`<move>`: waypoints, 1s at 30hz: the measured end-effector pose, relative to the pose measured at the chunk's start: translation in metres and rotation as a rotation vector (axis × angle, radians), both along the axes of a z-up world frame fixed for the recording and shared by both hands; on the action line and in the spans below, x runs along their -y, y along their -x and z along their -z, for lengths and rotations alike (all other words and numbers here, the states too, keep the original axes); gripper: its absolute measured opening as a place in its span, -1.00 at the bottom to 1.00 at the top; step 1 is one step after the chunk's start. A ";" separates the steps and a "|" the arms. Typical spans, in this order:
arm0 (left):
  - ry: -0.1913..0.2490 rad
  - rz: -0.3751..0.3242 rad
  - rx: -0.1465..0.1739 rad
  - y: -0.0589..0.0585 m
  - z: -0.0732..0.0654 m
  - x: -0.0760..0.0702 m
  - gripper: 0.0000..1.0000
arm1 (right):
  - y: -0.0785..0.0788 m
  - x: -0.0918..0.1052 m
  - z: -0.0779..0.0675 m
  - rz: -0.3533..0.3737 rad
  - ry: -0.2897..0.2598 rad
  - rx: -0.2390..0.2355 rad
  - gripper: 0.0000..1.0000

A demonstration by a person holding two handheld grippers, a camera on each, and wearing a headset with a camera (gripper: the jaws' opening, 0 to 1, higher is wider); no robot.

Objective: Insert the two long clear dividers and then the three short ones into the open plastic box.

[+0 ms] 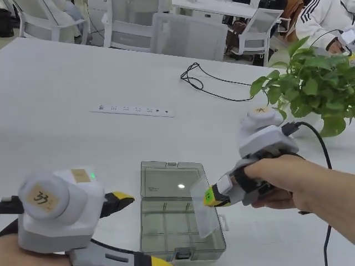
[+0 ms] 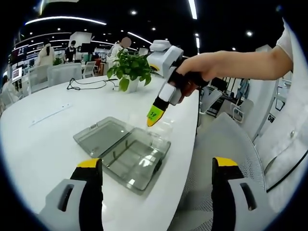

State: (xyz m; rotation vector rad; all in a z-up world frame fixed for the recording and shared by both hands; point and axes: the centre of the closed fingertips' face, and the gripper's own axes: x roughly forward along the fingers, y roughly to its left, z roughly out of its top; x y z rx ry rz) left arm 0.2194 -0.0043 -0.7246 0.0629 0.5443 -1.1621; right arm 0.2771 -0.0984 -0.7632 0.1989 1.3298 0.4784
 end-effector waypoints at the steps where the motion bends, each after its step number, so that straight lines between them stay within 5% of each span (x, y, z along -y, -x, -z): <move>1: 0.000 0.000 0.002 0.000 0.001 0.000 0.95 | -0.001 0.001 0.003 0.000 0.007 -0.006 -0.87; 16: 0.031 -0.008 -0.013 0.001 0.003 -0.002 0.93 | 0.000 0.003 0.024 0.012 0.056 -0.045 -0.87; 30: 0.047 -0.003 -0.029 0.004 0.004 0.003 0.93 | 0.000 0.001 0.024 0.014 0.048 -0.022 -0.87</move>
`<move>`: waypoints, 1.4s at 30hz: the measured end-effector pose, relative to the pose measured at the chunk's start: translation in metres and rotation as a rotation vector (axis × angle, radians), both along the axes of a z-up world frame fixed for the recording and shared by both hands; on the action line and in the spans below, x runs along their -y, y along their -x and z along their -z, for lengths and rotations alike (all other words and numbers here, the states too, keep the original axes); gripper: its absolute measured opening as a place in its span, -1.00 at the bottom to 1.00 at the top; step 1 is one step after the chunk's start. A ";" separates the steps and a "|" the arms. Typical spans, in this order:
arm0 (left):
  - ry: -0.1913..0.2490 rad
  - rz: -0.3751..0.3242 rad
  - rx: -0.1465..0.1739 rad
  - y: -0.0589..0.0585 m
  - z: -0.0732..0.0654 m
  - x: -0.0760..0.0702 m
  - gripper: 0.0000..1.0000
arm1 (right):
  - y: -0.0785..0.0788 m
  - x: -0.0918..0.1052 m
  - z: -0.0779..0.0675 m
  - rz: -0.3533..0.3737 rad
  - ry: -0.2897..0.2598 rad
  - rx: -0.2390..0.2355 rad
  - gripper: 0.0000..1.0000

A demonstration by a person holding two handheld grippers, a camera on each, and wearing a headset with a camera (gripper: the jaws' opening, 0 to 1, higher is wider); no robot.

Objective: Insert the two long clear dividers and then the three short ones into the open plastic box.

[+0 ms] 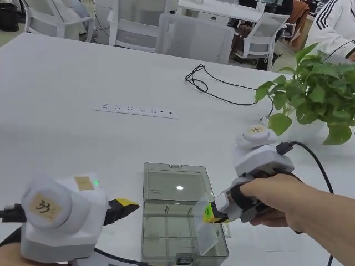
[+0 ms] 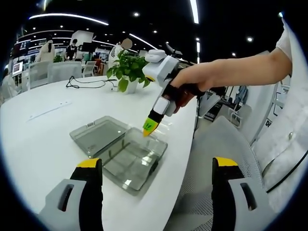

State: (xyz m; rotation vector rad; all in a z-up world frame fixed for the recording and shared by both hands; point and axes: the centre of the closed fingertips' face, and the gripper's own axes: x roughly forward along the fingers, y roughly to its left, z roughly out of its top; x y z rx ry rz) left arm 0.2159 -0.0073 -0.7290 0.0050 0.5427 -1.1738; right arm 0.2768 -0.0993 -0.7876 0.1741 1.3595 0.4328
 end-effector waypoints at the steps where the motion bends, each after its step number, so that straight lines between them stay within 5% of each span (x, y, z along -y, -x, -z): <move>1: 0.001 0.001 0.000 0.000 0.000 0.000 0.94 | 0.000 0.000 0.000 0.002 0.000 0.002 -0.87; 42: 0.004 -0.012 -0.010 0.001 0.001 -0.003 0.92 | 0.001 -0.004 0.010 -0.062 0.064 0.058 -0.87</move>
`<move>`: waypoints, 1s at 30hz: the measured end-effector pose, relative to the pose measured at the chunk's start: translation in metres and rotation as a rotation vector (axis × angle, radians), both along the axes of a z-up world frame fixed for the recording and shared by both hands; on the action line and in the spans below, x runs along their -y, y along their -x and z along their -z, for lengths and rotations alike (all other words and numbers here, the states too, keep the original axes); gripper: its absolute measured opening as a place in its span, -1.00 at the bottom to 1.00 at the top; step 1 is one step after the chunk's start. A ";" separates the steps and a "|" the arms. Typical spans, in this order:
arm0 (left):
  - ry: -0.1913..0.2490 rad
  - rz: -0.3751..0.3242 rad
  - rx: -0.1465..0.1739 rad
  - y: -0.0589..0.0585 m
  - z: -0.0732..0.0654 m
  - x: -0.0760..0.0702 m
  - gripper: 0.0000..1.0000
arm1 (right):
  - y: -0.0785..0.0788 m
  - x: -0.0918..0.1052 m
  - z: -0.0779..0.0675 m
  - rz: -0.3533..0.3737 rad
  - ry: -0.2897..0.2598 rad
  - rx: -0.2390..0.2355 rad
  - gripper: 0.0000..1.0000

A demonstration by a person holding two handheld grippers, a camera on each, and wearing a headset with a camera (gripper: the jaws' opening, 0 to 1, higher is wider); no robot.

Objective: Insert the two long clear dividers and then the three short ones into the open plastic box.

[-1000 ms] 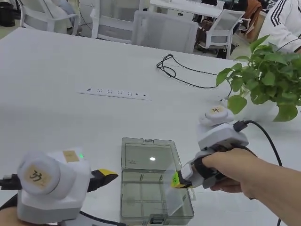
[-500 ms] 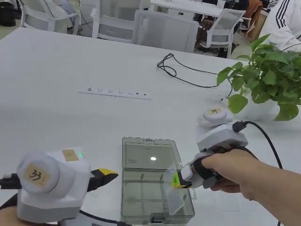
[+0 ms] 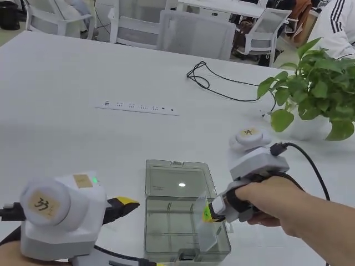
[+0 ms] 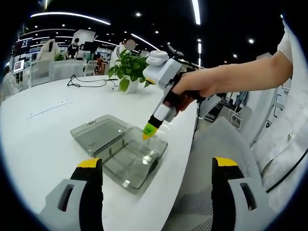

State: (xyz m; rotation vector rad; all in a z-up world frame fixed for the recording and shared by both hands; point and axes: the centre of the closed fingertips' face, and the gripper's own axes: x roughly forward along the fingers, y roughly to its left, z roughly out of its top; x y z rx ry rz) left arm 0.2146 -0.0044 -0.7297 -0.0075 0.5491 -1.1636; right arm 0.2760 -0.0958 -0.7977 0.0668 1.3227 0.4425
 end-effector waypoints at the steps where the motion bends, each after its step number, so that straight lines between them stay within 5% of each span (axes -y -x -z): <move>1: 0.001 -0.001 -0.001 0.000 0.000 0.000 0.92 | 0.000 0.000 0.001 -0.001 0.002 0.000 -0.87; 30: -0.006 -0.006 -0.011 0.000 0.003 -0.001 0.93 | 0.002 -0.009 0.013 -0.023 -0.013 -0.015 -0.84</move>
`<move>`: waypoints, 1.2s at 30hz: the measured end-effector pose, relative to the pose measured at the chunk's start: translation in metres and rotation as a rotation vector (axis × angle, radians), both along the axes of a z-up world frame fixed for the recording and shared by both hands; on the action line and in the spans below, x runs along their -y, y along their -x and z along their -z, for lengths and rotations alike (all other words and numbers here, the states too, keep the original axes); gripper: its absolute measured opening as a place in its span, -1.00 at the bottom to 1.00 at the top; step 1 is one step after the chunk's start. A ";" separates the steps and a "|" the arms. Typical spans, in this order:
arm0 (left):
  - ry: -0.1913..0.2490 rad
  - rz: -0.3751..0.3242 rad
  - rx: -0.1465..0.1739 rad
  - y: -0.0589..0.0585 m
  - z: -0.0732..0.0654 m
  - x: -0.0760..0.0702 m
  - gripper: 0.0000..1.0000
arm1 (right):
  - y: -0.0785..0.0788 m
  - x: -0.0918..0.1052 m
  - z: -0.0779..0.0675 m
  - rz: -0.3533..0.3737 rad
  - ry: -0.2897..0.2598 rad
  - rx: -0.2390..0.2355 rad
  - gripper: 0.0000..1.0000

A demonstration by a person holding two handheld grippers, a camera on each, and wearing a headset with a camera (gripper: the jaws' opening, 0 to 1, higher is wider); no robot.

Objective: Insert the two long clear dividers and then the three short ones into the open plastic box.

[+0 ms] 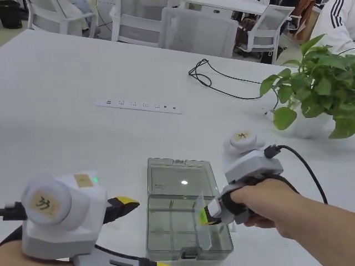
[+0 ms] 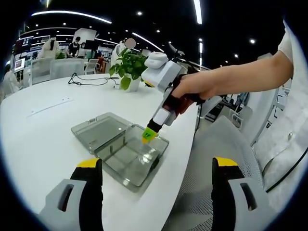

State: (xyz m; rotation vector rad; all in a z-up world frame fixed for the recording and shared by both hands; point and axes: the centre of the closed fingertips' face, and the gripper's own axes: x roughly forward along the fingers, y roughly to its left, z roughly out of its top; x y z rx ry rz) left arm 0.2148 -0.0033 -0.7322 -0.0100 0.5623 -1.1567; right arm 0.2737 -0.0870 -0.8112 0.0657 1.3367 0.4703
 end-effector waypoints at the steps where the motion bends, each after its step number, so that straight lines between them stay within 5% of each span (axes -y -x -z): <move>1: 0.000 0.000 0.000 0.000 0.000 0.000 0.93 | 0.000 0.000 0.001 0.001 -0.001 0.000 -0.84; 19: -0.012 -0.008 -0.008 -0.001 0.001 -0.002 0.93 | 0.001 -0.002 0.011 0.001 -0.039 0.012 -0.81; 36: -0.048 -0.063 -0.021 -0.009 0.004 -0.013 0.90 | 0.000 0.003 -0.005 -0.017 -0.137 0.117 -0.67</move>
